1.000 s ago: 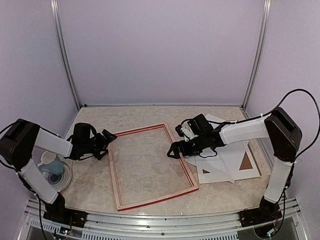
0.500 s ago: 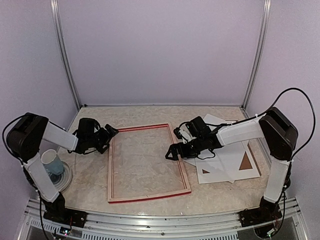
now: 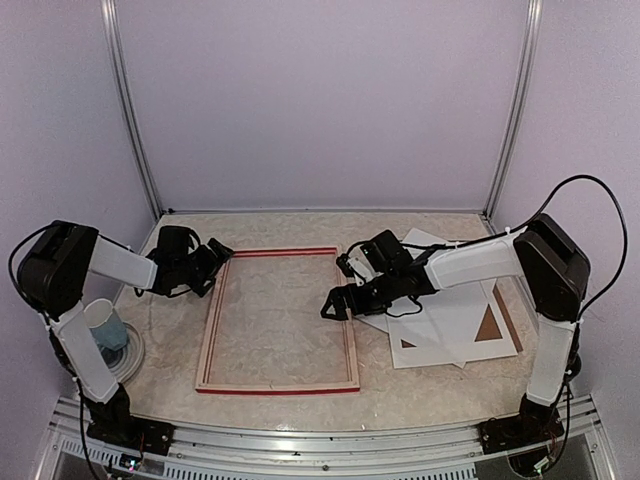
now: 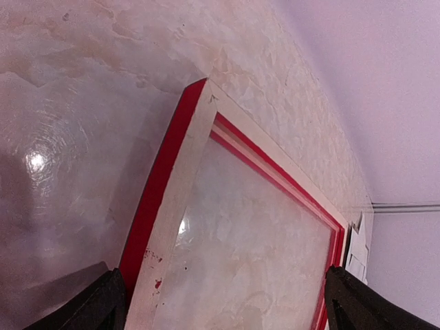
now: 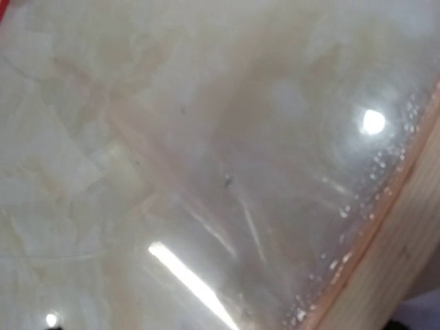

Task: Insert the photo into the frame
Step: Rotate the frame body at the center of the board.

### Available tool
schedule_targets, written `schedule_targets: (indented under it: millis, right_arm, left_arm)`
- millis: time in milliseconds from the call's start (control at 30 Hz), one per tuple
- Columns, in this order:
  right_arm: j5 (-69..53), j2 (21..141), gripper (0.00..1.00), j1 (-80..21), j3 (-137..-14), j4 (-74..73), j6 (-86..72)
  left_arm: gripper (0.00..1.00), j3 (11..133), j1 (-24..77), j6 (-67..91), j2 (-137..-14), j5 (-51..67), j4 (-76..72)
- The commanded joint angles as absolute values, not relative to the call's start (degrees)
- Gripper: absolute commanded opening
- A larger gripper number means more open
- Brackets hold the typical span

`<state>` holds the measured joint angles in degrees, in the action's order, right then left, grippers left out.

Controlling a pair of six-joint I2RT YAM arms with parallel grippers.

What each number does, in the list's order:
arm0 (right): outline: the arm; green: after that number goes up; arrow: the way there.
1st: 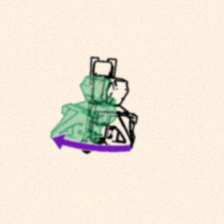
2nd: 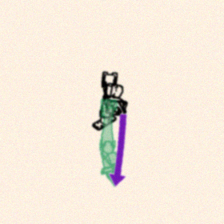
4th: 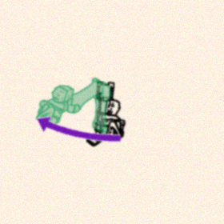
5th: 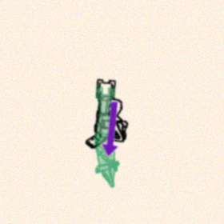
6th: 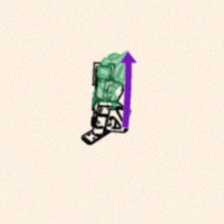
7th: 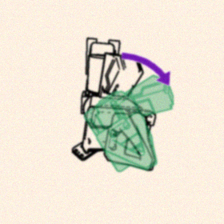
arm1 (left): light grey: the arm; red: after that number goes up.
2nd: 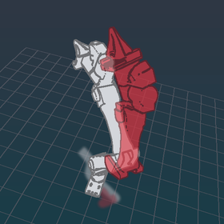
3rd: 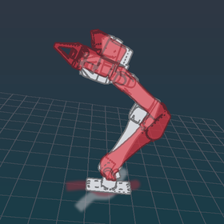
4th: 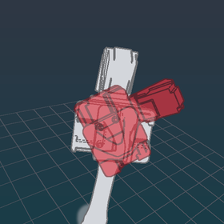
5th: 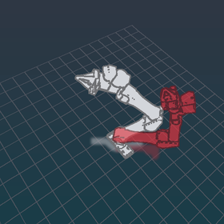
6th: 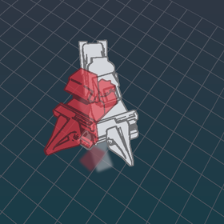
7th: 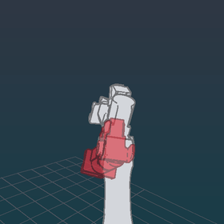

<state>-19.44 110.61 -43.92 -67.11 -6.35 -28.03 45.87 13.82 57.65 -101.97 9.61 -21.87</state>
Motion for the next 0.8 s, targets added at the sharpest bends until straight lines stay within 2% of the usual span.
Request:
schedule_targets:
  millis: [0, 167, 300, 567, 767]
  right_arm:
    - [-22.4, 111.8, 0.99, -45.4, -70.5, -3.2, -26.4]
    - [-22.6, 112.6, 0.99, -45.8, -71.3, -3.2, -25.9]
    - [-16.7, 110.7, 0.99, -45.8, -71.0, -5.3, -25.6]
    - [-1.7, 100.1, 0.99, -44.4, -67.9, -10.5, -24.4]
    - [1.6, 91.3, 0.99, -40.7, -60.8, -11.1, -26.3]
  left_arm:
    - [0.99, 47.3, 13.6, 57.0, -100.9, 12.0, -21.6]
    - [0.99, 47.0, 13.0, 56.7, -101.5, 11.6, -21.4]
    - [0.99, 46.7, 12.6, 56.6, -101.5, 11.7, -21.5]
    - [0.99, 45.2, 12.3, 56.1, -98.6, 8.5, -21.1]
    - [0.99, 43.5, 12.8, 54.6, -94.6, 6.2, -20.9]
